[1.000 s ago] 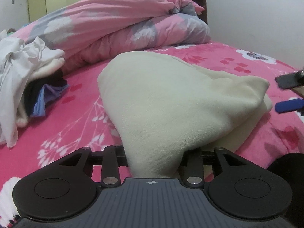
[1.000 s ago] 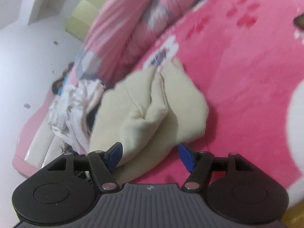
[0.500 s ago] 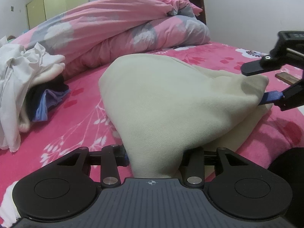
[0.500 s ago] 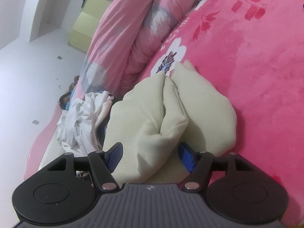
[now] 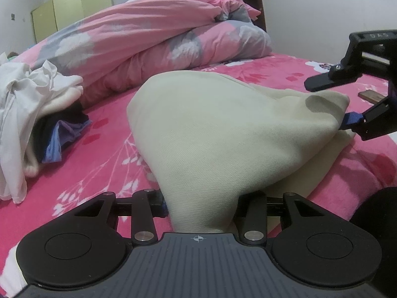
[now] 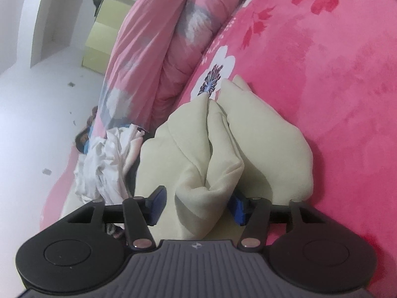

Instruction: Fold clothes

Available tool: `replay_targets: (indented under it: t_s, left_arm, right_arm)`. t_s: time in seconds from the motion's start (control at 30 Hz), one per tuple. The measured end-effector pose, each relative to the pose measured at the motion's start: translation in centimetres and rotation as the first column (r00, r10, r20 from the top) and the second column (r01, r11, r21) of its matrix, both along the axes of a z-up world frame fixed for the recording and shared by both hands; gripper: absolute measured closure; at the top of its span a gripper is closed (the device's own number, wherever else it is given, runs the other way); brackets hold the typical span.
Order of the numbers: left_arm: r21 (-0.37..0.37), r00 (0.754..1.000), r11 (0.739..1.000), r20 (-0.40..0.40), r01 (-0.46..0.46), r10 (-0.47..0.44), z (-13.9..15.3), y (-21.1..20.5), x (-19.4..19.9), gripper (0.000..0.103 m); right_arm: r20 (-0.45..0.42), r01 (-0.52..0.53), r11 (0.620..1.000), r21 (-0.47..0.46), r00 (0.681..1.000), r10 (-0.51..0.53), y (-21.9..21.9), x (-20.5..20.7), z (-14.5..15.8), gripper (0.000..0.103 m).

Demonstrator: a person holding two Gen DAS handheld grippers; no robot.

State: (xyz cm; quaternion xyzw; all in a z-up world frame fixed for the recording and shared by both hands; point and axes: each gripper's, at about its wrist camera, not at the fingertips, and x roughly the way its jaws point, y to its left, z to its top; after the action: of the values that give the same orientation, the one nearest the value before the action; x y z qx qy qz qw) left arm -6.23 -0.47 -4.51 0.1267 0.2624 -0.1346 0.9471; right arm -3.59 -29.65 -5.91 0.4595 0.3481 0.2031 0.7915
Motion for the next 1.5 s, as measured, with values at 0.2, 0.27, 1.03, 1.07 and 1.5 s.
replay_targets:
  t_s: [0.2, 0.27, 1.03, 1.07, 1.5]
  left_arm:
    - [0.005, 1.0, 1.0, 0.005, 0.002, -0.002, -0.1, -0.1, 0.0, 0.061]
    - [0.014, 1.0, 1.0, 0.003, 0.0, 0.0, -0.1, -0.2, -0.1, 0.061]
    - [0.214, 0.995, 0.974, 0.046, 0.077, -0.088, -0.6, -2.3, -2.4, 0.056]
    - [0.208, 0.995, 0.975, 0.047, 0.074, -0.085, -0.5, -2.2, -2.5, 0.056]
    - [0.039, 1.0, 0.999, -0.013, -0.009, 0.009, -0.6, -0.2, -2.5, 0.053]
  right_arm:
    - [-0.004, -0.007, 1.0, -0.006, 1.0, 0.007, 0.6, 0.7, 0.2, 0.041]
    - [0.033, -0.006, 0.999, -0.04, 0.999, 0.007, 0.4, 0.7, 1.0, 0.062]
    - [0.142, 0.049, 0.974, -0.221, 0.99, -0.018, -2.7, -0.1, 0.4, 0.089]
    - [0.119, 0.048, 0.978, -0.201, 0.993, -0.024, -3.0, -0.2, -0.5, 0.089]
    - [0.149, 0.044, 0.982, -0.184, 0.989, -0.017, -3.2, -1.7, -1.4, 0.089]
